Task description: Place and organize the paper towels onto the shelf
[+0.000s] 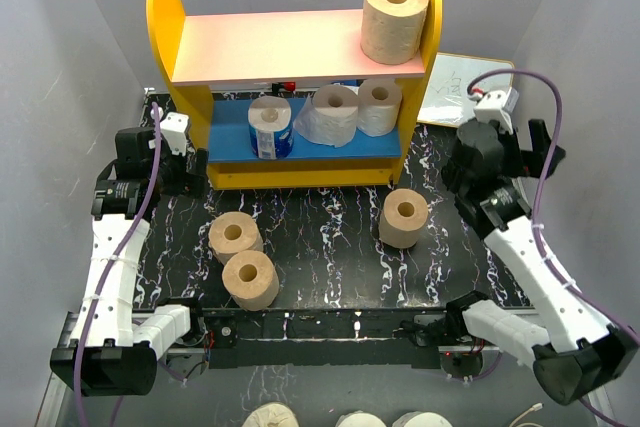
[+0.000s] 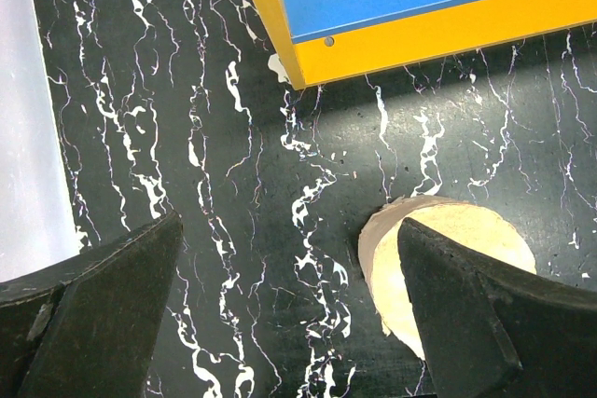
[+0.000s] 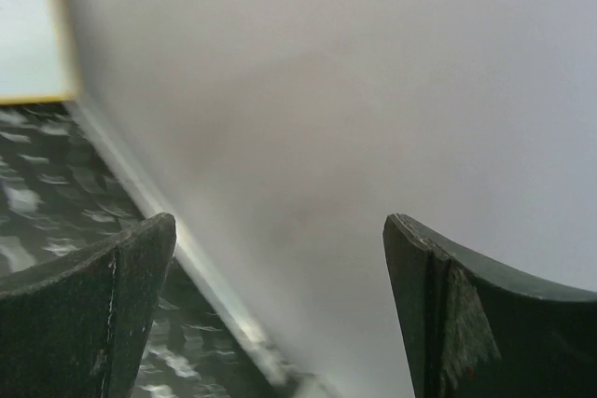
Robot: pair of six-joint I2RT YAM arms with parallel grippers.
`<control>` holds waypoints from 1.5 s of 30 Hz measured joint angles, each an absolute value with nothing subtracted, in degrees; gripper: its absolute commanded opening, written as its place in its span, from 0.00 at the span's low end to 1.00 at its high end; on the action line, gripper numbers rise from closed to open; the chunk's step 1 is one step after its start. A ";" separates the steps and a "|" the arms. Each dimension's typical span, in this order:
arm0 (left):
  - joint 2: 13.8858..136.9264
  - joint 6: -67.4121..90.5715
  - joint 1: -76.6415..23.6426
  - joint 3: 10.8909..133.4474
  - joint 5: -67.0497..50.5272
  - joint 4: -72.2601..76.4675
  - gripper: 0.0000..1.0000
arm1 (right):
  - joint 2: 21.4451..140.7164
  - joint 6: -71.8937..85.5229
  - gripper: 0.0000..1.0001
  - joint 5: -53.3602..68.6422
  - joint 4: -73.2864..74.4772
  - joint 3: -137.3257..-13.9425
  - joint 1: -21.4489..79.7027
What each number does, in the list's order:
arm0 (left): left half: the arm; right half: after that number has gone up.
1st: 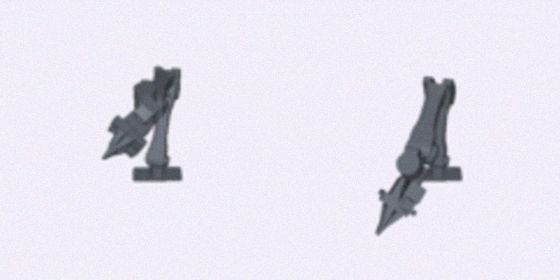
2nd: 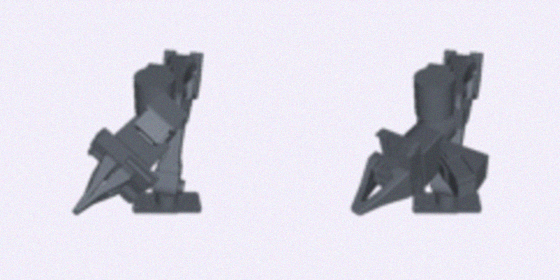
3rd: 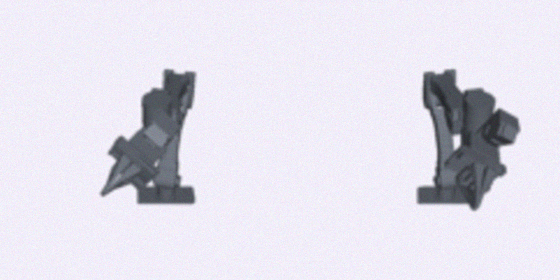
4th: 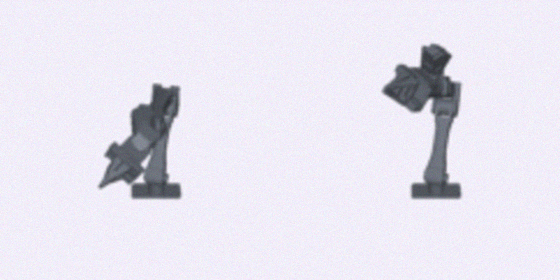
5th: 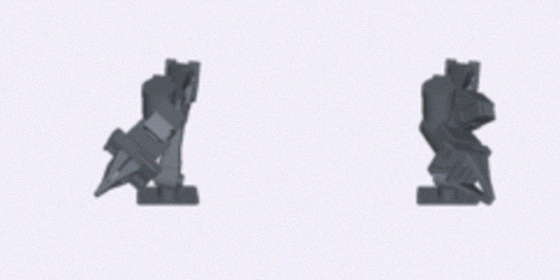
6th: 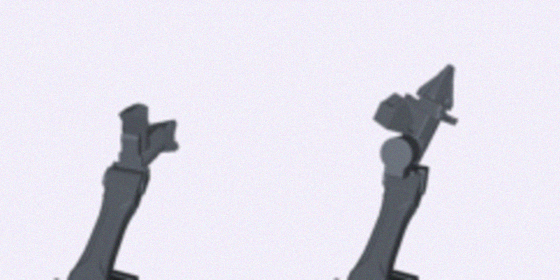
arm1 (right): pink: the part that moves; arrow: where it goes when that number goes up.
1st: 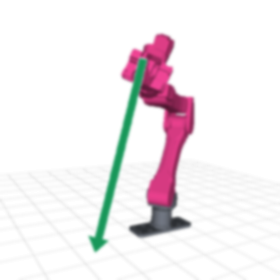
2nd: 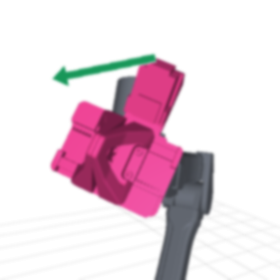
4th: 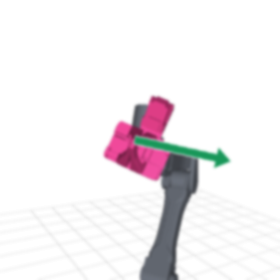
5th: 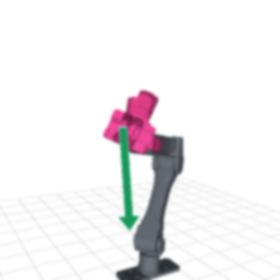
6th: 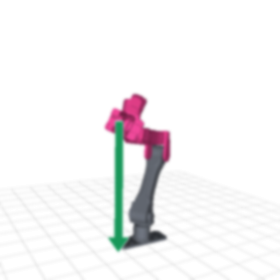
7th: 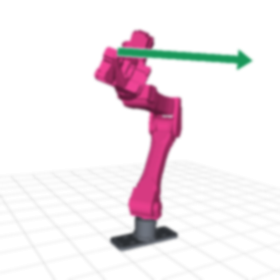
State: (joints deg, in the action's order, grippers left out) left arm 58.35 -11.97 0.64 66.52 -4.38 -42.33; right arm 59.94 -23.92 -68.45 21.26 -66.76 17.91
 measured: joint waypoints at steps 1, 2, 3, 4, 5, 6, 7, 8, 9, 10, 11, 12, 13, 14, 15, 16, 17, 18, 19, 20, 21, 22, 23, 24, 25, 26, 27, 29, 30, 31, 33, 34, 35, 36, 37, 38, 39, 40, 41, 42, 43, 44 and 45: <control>58.43 -11.97 0.64 66.52 -4.40 -42.24 0.99 | 61.67 -19.51 0.89 -62.67 23.62 -69.38 14.66; 58.43 -11.97 0.64 66.52 -4.43 -42.19 0.99 | 63.07 -15.18 0.90 -56.60 25.23 -71.50 10.83; 58.46 -11.97 0.64 66.52 -4.45 -42.13 0.99 | 64.25 -11.09 0.91 -50.43 26.35 -72.84 7.01; 58.46 -11.97 0.64 66.52 -4.49 -42.06 0.99 | 64.93 -7.31 0.92 -44.31 26.87 -73.23 3.55; 58.46 -11.97 0.64 66.52 -4.51 -42.00 0.99 | 65.04 -3.92 0.91 -38.09 27.09 -72.79 0.62; 58.46 -11.99 0.64 66.52 -4.51 -41.98 0.99 | 64.55 -1.41 0.91 -32.82 26.30 -71.48 -1.43; 58.46 -11.99 0.64 66.52 -4.51 -41.98 0.99 | 63.07 2.07 0.90 -25.56 24.88 -68.55 -3.73; 58.46 -12.01 0.64 66.52 -4.51 -41.95 0.99 | 61.21 4.78 0.89 -19.75 24.01 -65.43 -5.32; 58.43 -12.03 0.64 66.52 -4.49 -41.93 0.99 | 59.22 7.05 0.88 -14.72 23.64 -62.50 -6.48; 58.43 -12.10 0.64 66.41 -4.49 -41.76 0.99 | 57.58 9.02 0.87 -10.57 24.08 -60.29 -7.20; 58.41 -12.14 0.64 66.22 -4.47 -41.54 0.99 | 56.69 10.31 0.85 -7.49 24.47 -59.13 -7.51; 58.41 -12.16 0.64 66.02 -4.47 -41.34 0.99 | 55.92 11.57 0.83 -3.86 25.23 -58.28 -7.62; 58.41 -12.19 0.64 65.73 -4.38 -41.10 0.99 | 55.35 12.51 0.81 -0.80 25.78 -57.76 -7.62; 58.46 -12.21 0.64 65.54 -4.27 -41.04 0.99 | 54.59 13.43 0.80 1.98 26.37 -57.14 -7.49; 58.54 -12.19 0.64 65.47 -4.25 -41.04 0.99 | 53.87 13.80 0.80 3.03 27.31 -56.99 -7.16; 58.63 -12.19 0.64 65.47 -4.23 -40.93 0.99 | 52.80 14.04 0.80 3.46 28.86 -56.95 -6.48; 58.67 -12.19 0.64 65.47 -4.23 -40.77 0.99 | 51.75 14.06 0.80 3.25 30.17 -56.99 -5.82; 58.74 -12.16 0.64 65.47 -4.25 -40.71 0.99 | 50.41 13.85 0.79 2.37 32.23 -57.23 -4.75; 58.78 -12.16 0.64 65.47 -4.25 -40.73 0.99 | 48.99 13.43 0.80 0.30 35.22 -57.91 -3.03; 58.81 -12.16 0.64 65.47 -4.25 -40.71 0.99 | 48.10 13.17 0.80 -0.93 37.08 -58.46 -1.54; 58.85 -12.16 0.64 65.47 -4.23 -40.71 0.99 | 47.27 12.78 0.79 -2.96 39.38 -59.24 0.56; 58.87 -12.16 0.64 65.47 -4.16 -40.71 0.99 | 46.61 12.32 0.78 -4.75 41.85 -60.18 2.70; 58.92 -12.16 0.64 65.47 -4.08 -40.71 0.99 | 46.24 12.03 0.77 -6.24 44.10 -61.23 4.69; 58.96 -12.16 0.64 65.47 -3.92 -40.69 0.99 | 46.11 11.73 0.75 -7.35 46.26 -62.39 6.50; 59.09 -12.16 0.64 65.47 -3.79 -40.71 0.99 | 46.24 11.38 0.73 -8.19 48.45 -63.75 7.75; 59.20 -12.16 0.64 65.47 -3.60 -40.71 0.99 | 46.85 10.96 0.73 -9.04 50.46 -65.23 8.69; 59.29 -12.16 0.64 65.45 -3.38 -40.69 0.99 | 47.57 10.76 0.72 -9.78 51.77 -66.41 9.45; 59.37 -12.21 0.64 65.21 -2.70 -40.51 0.99 | 49.58 10.48 0.72 -12.56 54.52 -69.28 12.23; 59.37 -12.23 0.64 64.99 -2.35 -40.45 0.99 | 50.76 10.31 0.72 -14.13 55.51 -70.46 14.37; 59.33 -12.36 0.64 64.60 -1.93 -40.34 0.99 | 52.07 10.04 0.73 -15.92 56.27 -71.35 16.93; 59.22 -12.43 0.64 63.90 -1.39 -40.34 0.99 | 55.20 9.08 0.78 -21.06 57.95 -72.99 22.96; 59.13 -12.45 0.64 63.57 -1.04 -40.47 0.99 | 56.69 8.47 0.81 -24.25 58.63 -73.67 26.24; 59.05 -12.58 0.64 63.24 -0.75 -40.56 0.99 | 58.48 7.57 0.85 -28.71 59.02 -73.73 30.15; 58.92 -12.64 0.64 62.94 -0.38 -40.56 0.99 | 59.96 6.33 0.86 -33.91 59.35 -73.01 34.48; 58.76 -12.75 0.64 62.67 -0.12 -40.71 0.99 | 60.75 4.84 0.87 -38.65 59.35 -71.11 38.92; 58.54 -12.84 0.64 62.43 0.19 -40.75 0.99 | 60.88 3.16 0.87 -42.30 59.61 -68.49 40.45; 58.24 -12.91 0.64 62.11 0.49 -40.71 0.99 | 60.53 1.56 0.86 -45.12 60.12 -65.36 45.63; 57.89 -12.99 0.64 61.82 0.78 -40.75 0.99 | 59.72 0.19 0.84 -46.65 60.88 -62.52 47.55; 57.60 -13.04 0.64 61.63 1.06 -40.80 0.99 | 58.72 -0.69 0.83 -47.18 61.71 -60.66 48.31; 57.39 -13.08 0.64 61.45 1.26 -40.71 0.99 | 56.60 -1.78 0.81 -47.05 62.46 -58.65 48.58; 57.32 -13.13 0.64 61.36 1.43 -40.73 0.99 | 54.54 -2.52 0.80 -46.87 62.89 -58.02 48.60; 57.30 -13.21 0.64 61.23 1.56 -40.71 0.99 | 51.86 -2.96 0.78 -46.76 63.07 -57.74 48.60; 57.32 -13.28 0.64 61.12 1.63 -40.69 0.99 | 49.30 -2.98 0.76 -46.78 63.00 -57.74 48.60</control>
State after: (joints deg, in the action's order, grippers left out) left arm 57.32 -13.28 0.64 61.12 1.63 -40.69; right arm 49.30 -2.98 -46.78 63.00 -57.74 48.60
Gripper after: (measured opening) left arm 0.986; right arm 0.808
